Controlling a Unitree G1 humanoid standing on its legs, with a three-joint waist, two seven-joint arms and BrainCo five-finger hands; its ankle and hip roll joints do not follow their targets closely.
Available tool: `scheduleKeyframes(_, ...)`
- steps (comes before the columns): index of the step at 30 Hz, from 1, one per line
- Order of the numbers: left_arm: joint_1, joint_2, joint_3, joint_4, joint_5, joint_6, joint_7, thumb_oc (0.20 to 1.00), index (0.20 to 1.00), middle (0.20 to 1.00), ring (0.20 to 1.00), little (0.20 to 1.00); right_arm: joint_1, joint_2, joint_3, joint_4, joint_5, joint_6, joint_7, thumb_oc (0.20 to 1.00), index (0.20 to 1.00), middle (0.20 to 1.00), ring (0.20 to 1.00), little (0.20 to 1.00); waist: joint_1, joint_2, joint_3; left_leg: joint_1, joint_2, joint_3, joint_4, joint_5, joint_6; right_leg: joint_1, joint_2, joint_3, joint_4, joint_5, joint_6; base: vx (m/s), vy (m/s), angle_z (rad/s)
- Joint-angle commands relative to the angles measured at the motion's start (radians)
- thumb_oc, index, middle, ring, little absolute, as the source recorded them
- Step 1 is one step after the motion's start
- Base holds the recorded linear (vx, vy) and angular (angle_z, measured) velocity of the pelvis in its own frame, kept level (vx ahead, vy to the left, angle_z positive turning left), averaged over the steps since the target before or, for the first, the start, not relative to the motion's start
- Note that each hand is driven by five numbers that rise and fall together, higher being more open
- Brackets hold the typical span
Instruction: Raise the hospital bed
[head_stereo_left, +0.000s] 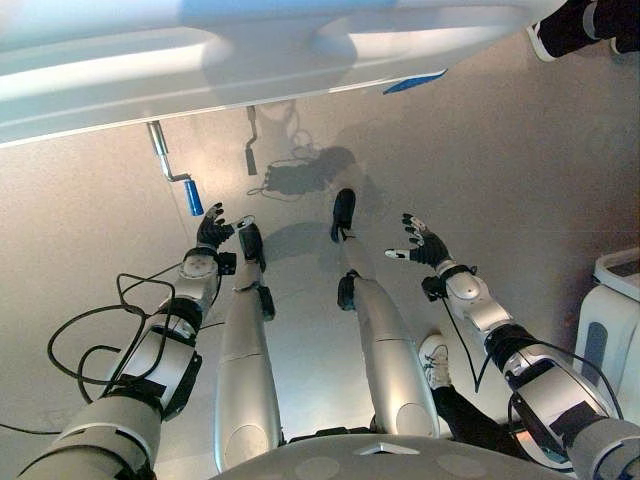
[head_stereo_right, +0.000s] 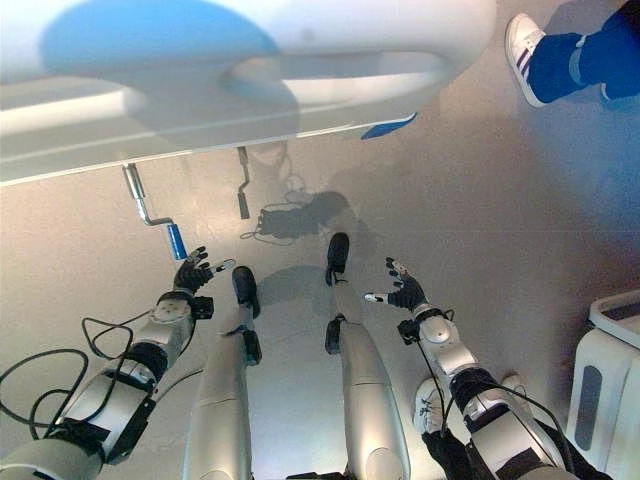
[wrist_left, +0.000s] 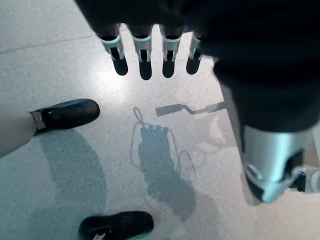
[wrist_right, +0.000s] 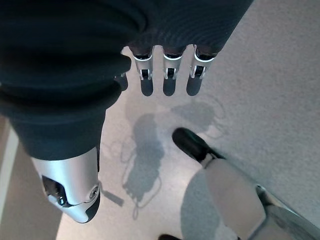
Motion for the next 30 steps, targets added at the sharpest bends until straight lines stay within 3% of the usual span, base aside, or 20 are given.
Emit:
scheduleKeyframes(1,-0.014,0.026,0.014,-0.034,-0.026,-0.028,0.021,1.000,1.000,1.000,1.000,1.000,0.004,-0.058,0.001,-0.067,0.008,-0.044,-0.017,1.000,1.000,1.000,1.000,1.000,0.006,0.027,0.022,0.056,-0.038,-0.004,-0.155,0.094,0.051,0.050,-0.015,0.009,0.151,-0.144,0.142,0.00,0.000,0.00)
scheduleKeyframes(30,-0.070,0.099,0.049,0.069,-0.017,-0.001,0.030,1.000,1.000,1.000,1.000,1.000,0.021,-0.116,-0.055,-0.298,0.016,-0.096,-0.035,1.000,1.000,1.000,1.000,1.000,-0.029,-0.014,0.043,-0.110,-0.020,-0.034,-0.113,0.101,0.051,-0.089,-0.012,-0.001,0.145,-0.119,0.145,0.00,-0.003,0.00)
